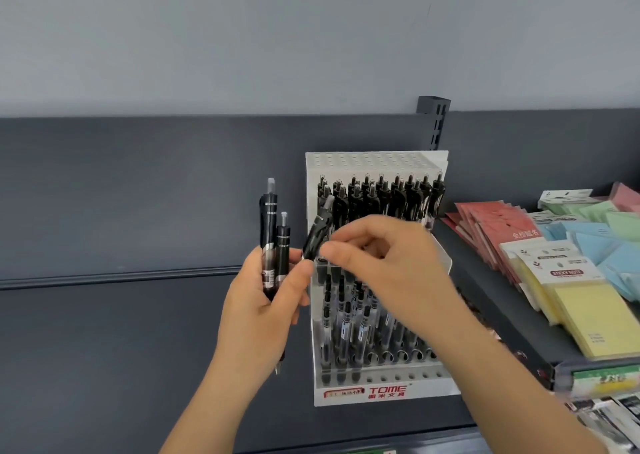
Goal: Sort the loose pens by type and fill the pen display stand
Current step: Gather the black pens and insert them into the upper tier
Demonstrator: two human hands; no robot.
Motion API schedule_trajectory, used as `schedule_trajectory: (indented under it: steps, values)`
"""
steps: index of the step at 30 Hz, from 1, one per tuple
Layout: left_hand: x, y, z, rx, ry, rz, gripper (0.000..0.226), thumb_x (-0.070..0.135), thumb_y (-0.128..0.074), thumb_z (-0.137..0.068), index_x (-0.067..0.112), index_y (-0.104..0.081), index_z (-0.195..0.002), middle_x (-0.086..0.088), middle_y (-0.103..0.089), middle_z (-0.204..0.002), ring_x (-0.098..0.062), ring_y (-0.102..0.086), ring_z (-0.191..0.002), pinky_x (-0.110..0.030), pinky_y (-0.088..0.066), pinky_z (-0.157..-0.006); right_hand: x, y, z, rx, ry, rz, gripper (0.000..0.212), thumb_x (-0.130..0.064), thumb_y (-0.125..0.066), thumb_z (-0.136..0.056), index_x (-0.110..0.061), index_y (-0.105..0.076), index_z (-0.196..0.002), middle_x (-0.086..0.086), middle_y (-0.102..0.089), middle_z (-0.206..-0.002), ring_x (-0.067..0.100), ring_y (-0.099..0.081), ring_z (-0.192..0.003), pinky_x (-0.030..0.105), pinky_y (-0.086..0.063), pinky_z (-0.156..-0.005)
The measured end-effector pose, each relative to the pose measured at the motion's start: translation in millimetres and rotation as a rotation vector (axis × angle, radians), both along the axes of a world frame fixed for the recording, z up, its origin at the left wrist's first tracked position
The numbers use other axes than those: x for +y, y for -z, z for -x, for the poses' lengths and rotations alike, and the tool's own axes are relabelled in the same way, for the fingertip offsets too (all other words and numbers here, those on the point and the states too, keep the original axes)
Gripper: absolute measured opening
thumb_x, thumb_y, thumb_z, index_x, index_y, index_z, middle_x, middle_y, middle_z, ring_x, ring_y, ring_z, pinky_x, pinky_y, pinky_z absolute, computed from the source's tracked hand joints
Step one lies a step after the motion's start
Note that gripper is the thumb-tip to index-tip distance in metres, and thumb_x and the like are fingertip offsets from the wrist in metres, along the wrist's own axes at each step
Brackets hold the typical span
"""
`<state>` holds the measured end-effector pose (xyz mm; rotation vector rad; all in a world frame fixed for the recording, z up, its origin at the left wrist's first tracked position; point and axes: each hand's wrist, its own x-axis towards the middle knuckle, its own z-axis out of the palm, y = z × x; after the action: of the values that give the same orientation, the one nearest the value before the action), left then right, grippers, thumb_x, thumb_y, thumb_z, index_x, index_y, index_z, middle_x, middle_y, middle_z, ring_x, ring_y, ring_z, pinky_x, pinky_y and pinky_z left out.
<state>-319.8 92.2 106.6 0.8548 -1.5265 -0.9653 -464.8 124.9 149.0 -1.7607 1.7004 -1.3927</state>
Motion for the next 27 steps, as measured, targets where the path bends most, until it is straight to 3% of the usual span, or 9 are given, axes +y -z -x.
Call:
schedule_trajectory:
  steps: [5,9,12,16,19,24,27]
  values:
    - [1.5,0.6,-3.0,-0.031,0.042,0.038,0.023,0.042,-0.052,-0.074,0.022,-0.057,-0.084,0.005,-0.067,-0.068,-0.004,-0.059,-0.052,-0.011,-0.045,-0.05,-3.2,10.8,-17.7,-0.173,-0.118,-0.017,0.014,-0.028,-0.065,-0.084,-0.018,-0.065,-0.073,-0.003,-0.068,-0.067,0.004,-0.063,-0.061,0.02,-0.052,-0.057]
    - [-9.2,4.1,-10.7,0.011,-0.093,0.043,0.021,0.042,-0.05,-0.08,0.022,-0.056,-0.081,0.005,-0.07,-0.073,-0.006,-0.067,-0.064,-0.01,-0.048,-0.057,0.5,8.0,-17.0,-0.282,-0.123,0.029,0.011,-0.015,-0.059,-0.088,-0.013,-0.064,-0.078,0.002,-0.069,-0.074,0.009,-0.067,-0.069,0.02,-0.055,-0.061]
    - [-13.9,0.2,-16.6,0.003,-0.17,0.043,0.016,0.04,-0.049,-0.087,0.027,-0.05,-0.078,0.012,-0.065,-0.059,-0.006,-0.062,-0.049,-0.01,-0.045,-0.053,5.8,-6.6,2.0,-0.29,-0.024,0.102,0.009,-0.01,-0.061,-0.086,-0.015,-0.065,-0.08,0.0,-0.071,-0.073,0.007,-0.067,-0.067,0.015,-0.053,-0.061]
    - [-11.1,-4.4,-17.4,-0.052,-0.157,0.049,0.04,0.057,-0.038,-0.078,0.02,-0.051,-0.082,0.006,-0.048,-0.048,-0.009,-0.042,-0.036,-0.027,-0.042,-0.045,9.7,-23.6,36.1,-0.19,0.223,0.284,0.015,-0.014,-0.071,-0.08,-0.024,-0.065,-0.07,-0.007,-0.069,-0.062,0.007,-0.067,-0.06,0.017,-0.054,-0.061]
    - [-7.8,-1.5,-12.6,0.009,-0.103,0.019,0.041,0.057,-0.029,-0.09,0.027,-0.057,-0.087,0.007,-0.042,-0.051,-0.009,-0.036,-0.04,-0.033,-0.035,-0.047,6.1,-27.7,49.5,-0.096,0.327,0.317,0.017,-0.019,-0.073,-0.079,-0.029,-0.063,-0.069,-0.009,-0.067,-0.061,0.005,-0.067,-0.059,0.023,-0.057,-0.064]
    - [-2.6,-2.6,-7.8,-0.056,-0.081,0.035,0.032,0.043,-0.029,-0.099,0.04,-0.061,-0.094,0.007,-0.048,-0.061,-0.01,-0.043,-0.053,-0.04,-0.039,-0.061,-7.6,-23.4,56.6,0.066,0.351,0.241,0.007,-0.024,-0.071,-0.081,-0.02,-0.068,-0.077,-0.005,-0.068,-0.067,0.013,-0.068,-0.067,0.038,-0.057,-0.076]
    - [1.3,-4.8,-4.5,-0.084,-0.114,0.046,0.034,0.043,-0.035,-0.098,0.026,-0.06,-0.082,0.006,-0.054,-0.062,-0.011,-0.05,-0.06,-0.041,-0.044,-0.069,-16.1,-19.1,59.9,0.175,0.321,0.142,0.016,-0.03,-0.07,-0.082,-0.013,-0.07,-0.083,0.0,-0.07,-0.072,0.016,-0.067,-0.073,0.039,-0.054,-0.08]
